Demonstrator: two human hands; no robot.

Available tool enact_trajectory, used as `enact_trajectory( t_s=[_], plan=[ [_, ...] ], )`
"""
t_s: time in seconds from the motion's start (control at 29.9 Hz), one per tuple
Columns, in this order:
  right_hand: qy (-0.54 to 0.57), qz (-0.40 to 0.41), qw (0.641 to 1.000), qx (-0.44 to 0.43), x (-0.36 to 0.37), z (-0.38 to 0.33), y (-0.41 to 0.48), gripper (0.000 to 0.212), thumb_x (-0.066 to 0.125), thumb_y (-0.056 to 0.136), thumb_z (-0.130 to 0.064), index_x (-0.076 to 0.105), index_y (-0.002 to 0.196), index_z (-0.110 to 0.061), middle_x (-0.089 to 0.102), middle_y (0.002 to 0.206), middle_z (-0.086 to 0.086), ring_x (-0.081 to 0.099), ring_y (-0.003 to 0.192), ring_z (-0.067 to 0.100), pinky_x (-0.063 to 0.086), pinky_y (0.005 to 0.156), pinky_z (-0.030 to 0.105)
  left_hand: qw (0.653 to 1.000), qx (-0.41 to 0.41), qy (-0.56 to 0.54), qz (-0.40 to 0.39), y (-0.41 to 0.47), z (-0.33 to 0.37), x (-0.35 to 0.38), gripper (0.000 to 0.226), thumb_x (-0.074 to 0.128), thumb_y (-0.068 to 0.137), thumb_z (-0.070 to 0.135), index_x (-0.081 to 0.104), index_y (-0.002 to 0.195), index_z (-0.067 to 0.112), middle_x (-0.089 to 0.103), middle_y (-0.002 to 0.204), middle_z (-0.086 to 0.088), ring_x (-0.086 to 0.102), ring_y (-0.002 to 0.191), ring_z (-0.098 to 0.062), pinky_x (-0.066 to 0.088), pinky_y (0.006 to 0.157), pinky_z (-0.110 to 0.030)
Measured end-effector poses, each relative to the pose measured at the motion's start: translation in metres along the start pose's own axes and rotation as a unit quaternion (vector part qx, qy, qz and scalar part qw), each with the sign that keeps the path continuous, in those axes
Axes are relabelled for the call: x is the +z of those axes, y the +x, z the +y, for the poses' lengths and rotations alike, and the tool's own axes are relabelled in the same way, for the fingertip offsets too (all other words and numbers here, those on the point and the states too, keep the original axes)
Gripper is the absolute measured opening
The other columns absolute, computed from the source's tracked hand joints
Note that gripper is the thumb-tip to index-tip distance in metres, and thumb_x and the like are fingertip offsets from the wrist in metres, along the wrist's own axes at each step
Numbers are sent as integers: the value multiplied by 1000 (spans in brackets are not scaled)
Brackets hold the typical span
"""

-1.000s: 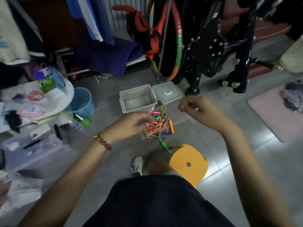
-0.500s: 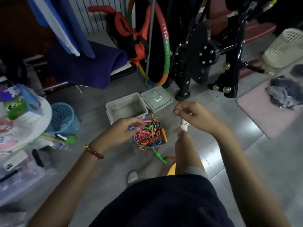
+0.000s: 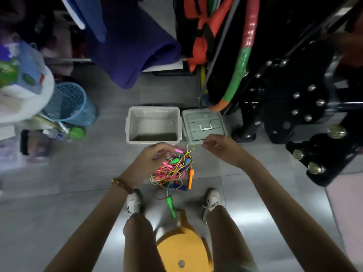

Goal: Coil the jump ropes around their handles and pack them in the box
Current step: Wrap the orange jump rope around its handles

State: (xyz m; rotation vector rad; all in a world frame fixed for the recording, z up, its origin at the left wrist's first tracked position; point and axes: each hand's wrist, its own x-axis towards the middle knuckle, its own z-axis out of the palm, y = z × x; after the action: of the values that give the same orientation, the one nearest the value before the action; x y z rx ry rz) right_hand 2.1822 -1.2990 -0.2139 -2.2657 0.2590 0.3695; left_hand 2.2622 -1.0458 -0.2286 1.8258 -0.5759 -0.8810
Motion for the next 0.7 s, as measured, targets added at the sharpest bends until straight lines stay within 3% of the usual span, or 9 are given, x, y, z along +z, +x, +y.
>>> enact_trajectory(
  t_s=[0.13,0.23,0.3,0.37,0.43,0.5,0.6,0.7],
  plan=[
    [52,-27,997,59,59,81,46,7,57,92,-16,63,88,-15,66,83,3,57,73,16,48,77,37,998,-56,-4,26,50,-82,29,21,51,82,32,61,97,21,66,90,30,60,87,7,45,82,-12],
    [58,-36,996,57,122,142,80,8,56,93,-18,64,92,-18,62,79,-8,53,67,4,45,70,26,995,-85,31,27,85,-161,37,23,52,80,39,61,96,25,68,91,19,61,90,0,47,84,-20],
    [64,-30,996,51,163,180,103,10,57,93,-17,66,98,-17,59,80,-15,52,68,1,40,68,19,993,-108,46,10,110,-218,41,10,55,88,25,61,95,29,67,98,13,61,92,0,47,86,-23],
    [76,-24,996,42,201,216,125,12,57,93,-14,66,100,-12,64,86,-8,56,74,8,41,72,20,991,-115,66,10,136,-268,43,17,55,93,15,62,94,30,66,99,11,61,91,4,45,87,-22],
    [86,-19,996,20,233,245,145,12,57,92,-11,66,101,-10,66,92,-2,59,80,10,45,75,23,990,-103,92,-6,162,-310,46,14,52,90,23,64,99,21,66,99,5,61,92,0,46,87,-22],
    [99,-4,995,-14,258,265,162,11,57,92,-13,65,100,-13,64,91,-8,60,79,10,47,74,25,989,-76,127,-15,183,-344,52,24,49,88,26,63,104,16,66,99,5,61,93,-2,46,85,-19],
    [50,7,994,-92,274,273,183,14,54,91,-21,64,99,-16,59,88,-10,61,80,14,48,70,30,982,-41,184,-27,201,-388,62,17,53,93,11,61,104,21,61,97,15,59,91,4,46,84,-16],
    [-6,15,989,-147,267,267,189,18,51,89,-29,63,97,-17,60,92,-4,60,85,15,48,71,31,932,22,349,-96,212,-407,68,23,56,91,17,63,111,24,64,104,8,57,88,-4,45,79,-22]
  ],
)
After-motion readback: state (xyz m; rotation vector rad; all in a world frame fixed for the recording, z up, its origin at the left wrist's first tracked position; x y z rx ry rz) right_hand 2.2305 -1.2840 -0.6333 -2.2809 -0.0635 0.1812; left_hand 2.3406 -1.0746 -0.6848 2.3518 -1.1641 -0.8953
